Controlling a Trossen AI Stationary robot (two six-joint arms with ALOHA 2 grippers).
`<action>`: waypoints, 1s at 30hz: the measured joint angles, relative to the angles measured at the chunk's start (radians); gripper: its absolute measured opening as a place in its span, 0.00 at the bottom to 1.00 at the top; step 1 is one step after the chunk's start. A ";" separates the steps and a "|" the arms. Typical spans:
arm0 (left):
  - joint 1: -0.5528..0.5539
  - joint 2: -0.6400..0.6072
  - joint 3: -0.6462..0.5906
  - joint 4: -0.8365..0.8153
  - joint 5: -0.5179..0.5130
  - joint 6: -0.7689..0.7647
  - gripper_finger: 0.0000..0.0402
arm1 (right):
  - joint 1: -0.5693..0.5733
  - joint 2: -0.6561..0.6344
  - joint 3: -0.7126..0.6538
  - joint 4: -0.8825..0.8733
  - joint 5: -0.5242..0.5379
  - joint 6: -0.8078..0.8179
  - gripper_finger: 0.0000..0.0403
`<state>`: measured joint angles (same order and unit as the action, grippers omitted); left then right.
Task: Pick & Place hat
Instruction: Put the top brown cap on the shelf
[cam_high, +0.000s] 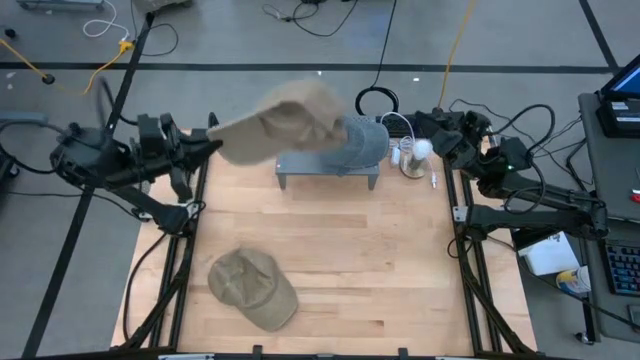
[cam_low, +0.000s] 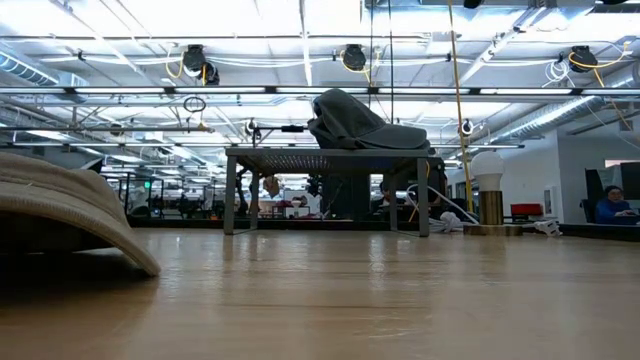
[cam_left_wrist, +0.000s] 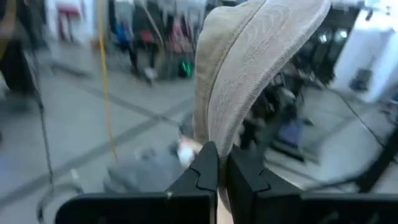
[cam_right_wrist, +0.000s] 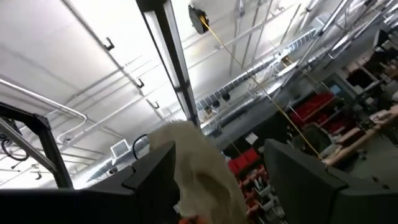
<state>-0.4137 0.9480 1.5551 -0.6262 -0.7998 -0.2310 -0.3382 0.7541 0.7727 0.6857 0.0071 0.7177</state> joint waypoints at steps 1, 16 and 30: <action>0.000 0.009 0.000 0.056 -0.017 0.054 0.02 | 0.000 0.003 0.000 0.012 0.000 0.000 0.59; 0.027 0.209 0.000 0.790 -0.085 0.772 0.02 | -0.001 0.132 0.000 0.335 0.023 -0.083 0.59; 0.224 0.383 0.000 1.034 0.252 0.742 0.02 | 0.008 0.309 0.139 0.344 -0.081 -0.112 0.59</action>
<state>-0.1901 1.3309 1.5553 0.4077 -0.5478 0.5106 -0.3304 1.0628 0.9121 1.0296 -0.0736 0.6057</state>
